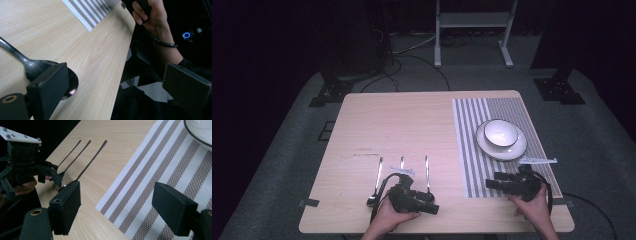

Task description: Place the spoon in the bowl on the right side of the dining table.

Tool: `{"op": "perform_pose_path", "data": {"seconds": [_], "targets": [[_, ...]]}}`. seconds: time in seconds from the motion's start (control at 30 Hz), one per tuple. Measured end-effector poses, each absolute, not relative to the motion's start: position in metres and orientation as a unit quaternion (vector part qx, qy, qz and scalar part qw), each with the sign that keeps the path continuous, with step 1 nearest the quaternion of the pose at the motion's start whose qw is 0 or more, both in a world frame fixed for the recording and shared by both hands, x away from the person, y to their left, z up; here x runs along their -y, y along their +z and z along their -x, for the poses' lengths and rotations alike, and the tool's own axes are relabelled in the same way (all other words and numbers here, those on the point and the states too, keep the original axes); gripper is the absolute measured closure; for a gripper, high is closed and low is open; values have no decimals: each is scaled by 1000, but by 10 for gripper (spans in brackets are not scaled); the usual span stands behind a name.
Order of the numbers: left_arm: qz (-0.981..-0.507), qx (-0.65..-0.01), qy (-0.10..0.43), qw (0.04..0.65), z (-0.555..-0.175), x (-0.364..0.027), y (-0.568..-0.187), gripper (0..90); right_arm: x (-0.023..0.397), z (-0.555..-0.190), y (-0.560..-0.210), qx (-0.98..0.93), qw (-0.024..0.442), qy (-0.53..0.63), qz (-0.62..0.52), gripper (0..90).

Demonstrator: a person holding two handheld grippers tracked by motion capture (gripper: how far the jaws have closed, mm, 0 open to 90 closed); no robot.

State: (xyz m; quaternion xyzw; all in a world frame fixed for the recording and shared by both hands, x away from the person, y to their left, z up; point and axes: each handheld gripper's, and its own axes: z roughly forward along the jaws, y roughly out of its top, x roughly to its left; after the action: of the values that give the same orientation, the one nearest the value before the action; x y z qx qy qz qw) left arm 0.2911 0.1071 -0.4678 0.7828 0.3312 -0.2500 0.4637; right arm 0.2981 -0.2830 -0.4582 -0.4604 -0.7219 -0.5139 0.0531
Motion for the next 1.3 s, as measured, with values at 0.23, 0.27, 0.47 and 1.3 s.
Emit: {"op": "perform_pose_path", "data": {"seconds": [0.23,0.27,0.47,1.3], "targets": [[-794,-346,-238,441,-291,-105,-475,55,268,-306,-454,735,58,-506,447,218],[-797,-350,-231,434,-292,-105,-476,55,264,-309,-454,738,62,-503,446,218],[-798,-356,-228,430,-291,-106,-476,56,254,-315,-454,744,69,-500,438,218],[-799,-358,-223,429,-290,-106,-476,57,178,-352,-458,781,110,-471,395,222]]}}
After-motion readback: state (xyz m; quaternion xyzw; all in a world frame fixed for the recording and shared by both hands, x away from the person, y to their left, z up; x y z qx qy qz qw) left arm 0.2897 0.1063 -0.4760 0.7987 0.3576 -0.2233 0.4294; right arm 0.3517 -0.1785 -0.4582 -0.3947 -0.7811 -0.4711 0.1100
